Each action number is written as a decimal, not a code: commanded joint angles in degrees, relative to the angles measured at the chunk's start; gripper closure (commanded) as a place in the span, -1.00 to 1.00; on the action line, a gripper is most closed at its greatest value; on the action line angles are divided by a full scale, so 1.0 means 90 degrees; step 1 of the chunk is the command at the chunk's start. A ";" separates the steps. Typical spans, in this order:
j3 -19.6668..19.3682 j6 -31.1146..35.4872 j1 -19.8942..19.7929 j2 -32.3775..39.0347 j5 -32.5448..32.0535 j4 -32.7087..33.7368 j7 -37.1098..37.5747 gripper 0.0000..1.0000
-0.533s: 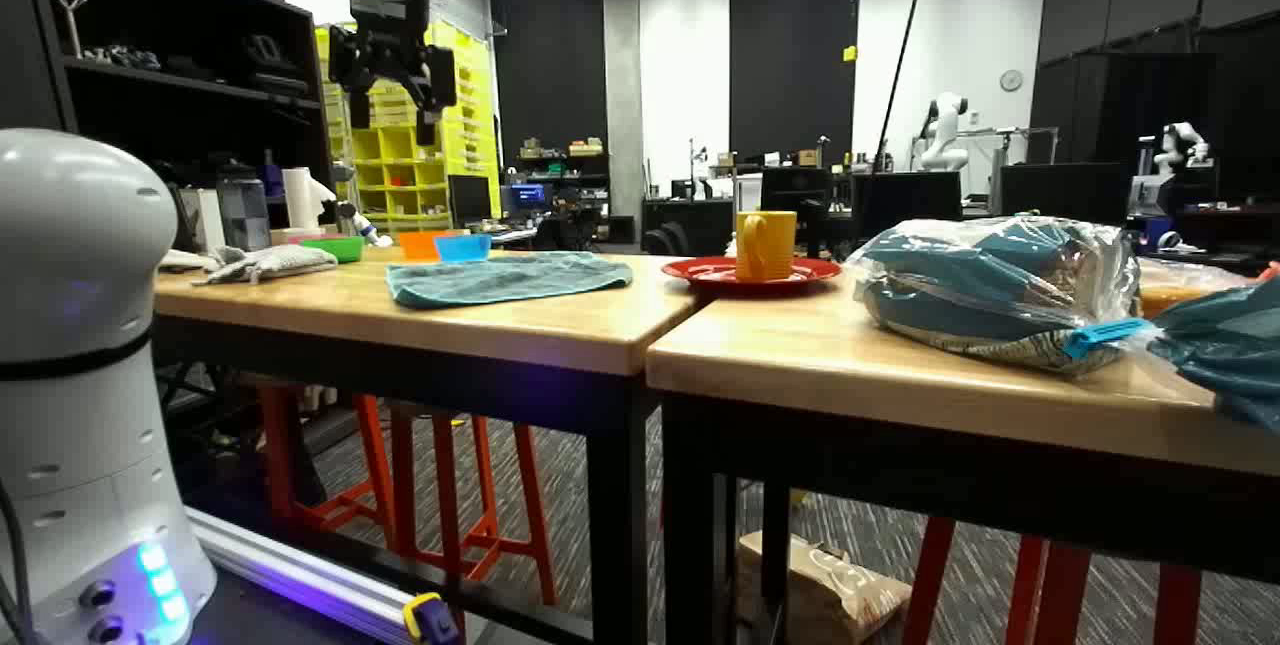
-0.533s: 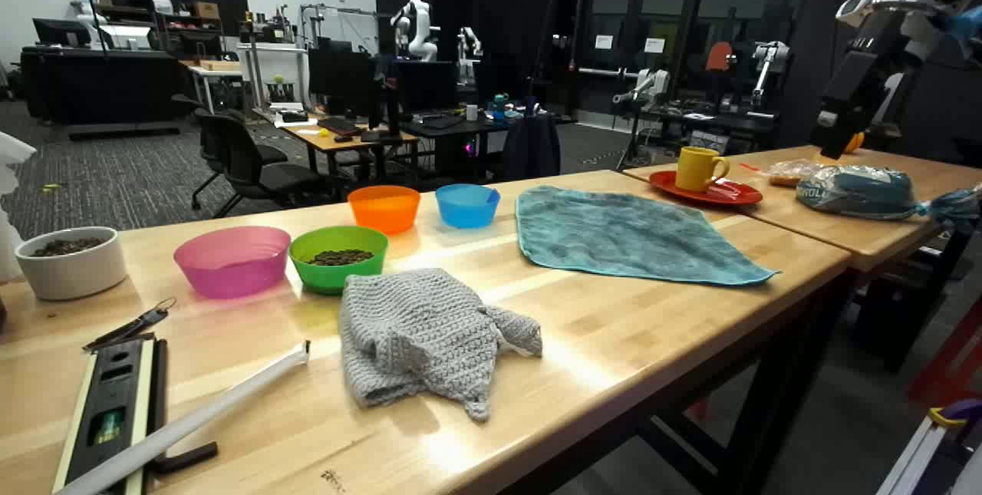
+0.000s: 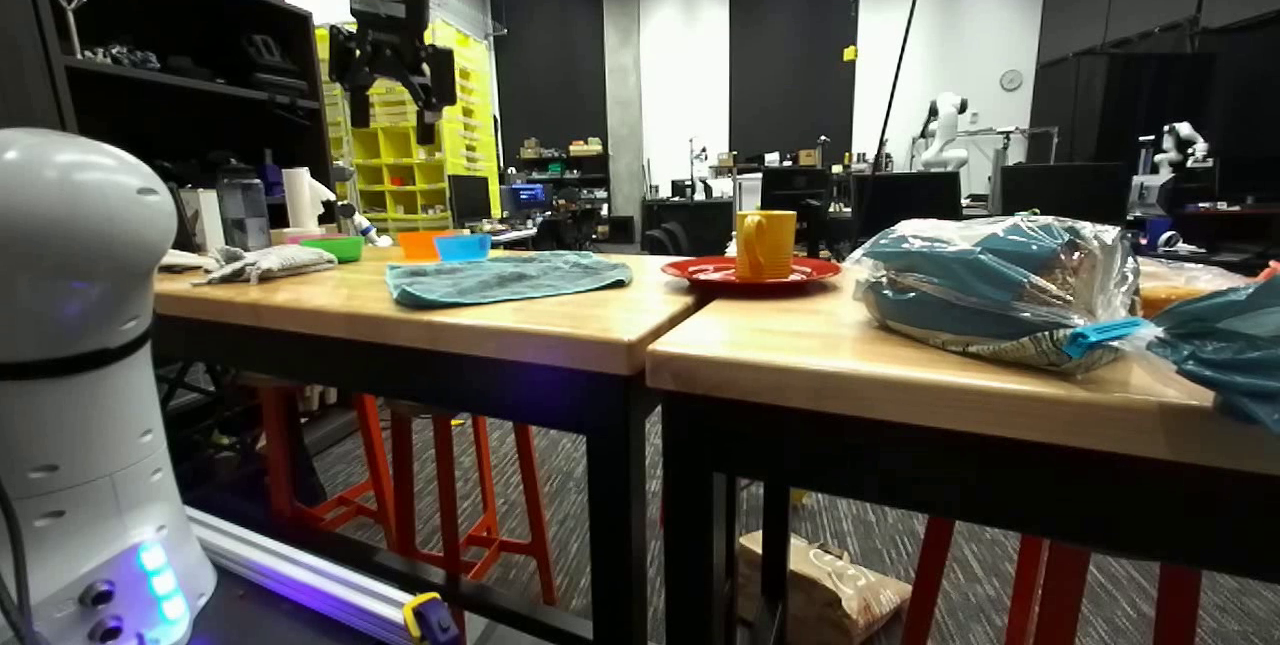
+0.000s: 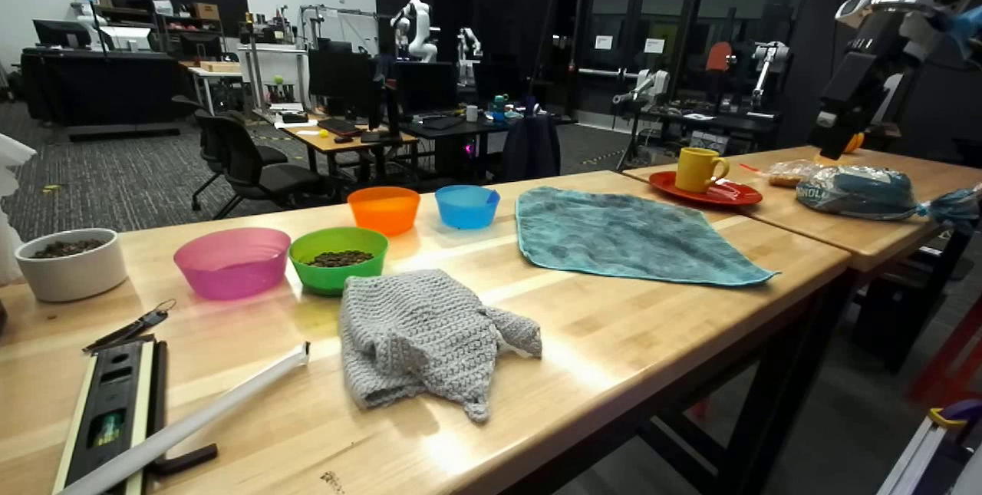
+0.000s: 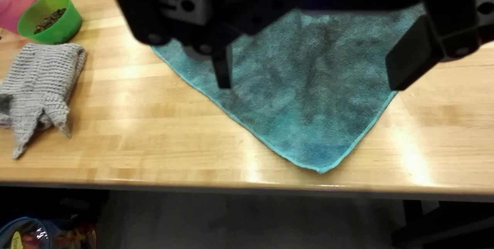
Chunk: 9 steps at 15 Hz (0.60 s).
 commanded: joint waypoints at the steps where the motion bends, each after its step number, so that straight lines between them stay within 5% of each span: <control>1: 0.0073 -0.0016 -0.0118 0.0039 0.0073 0.0017 -0.0080 -1.00; 9: -0.0053 0.0202 -0.0065 0.0152 0.0038 -0.0027 -0.0282 -1.00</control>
